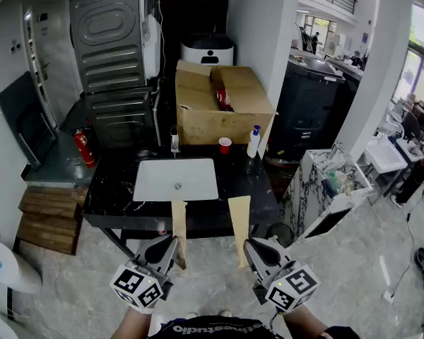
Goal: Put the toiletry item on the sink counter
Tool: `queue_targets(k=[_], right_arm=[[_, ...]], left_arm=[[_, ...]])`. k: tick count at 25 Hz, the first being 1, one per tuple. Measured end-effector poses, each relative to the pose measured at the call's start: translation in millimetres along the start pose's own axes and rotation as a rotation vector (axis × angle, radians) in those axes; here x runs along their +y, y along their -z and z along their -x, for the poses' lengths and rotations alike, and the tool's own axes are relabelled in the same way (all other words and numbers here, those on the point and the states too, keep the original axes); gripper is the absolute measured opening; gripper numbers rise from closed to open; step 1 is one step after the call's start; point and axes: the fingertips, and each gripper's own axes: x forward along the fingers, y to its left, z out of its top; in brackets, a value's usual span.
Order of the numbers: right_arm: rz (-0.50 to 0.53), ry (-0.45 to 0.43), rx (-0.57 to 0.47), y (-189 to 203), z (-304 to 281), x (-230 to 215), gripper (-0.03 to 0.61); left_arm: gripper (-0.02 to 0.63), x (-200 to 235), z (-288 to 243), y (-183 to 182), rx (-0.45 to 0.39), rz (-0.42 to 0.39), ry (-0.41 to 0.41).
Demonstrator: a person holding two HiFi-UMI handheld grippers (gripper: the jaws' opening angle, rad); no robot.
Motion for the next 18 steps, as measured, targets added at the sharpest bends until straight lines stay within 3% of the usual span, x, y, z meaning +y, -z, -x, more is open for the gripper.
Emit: queue_targets(k=[18], right_arm=[[-0.010,0.007,-0.007,1.9,4.8,-3.4,0.043]], left_arm=[[0.023,-5.5,-4.8,0.4,-0.014,0.031,0.001]])
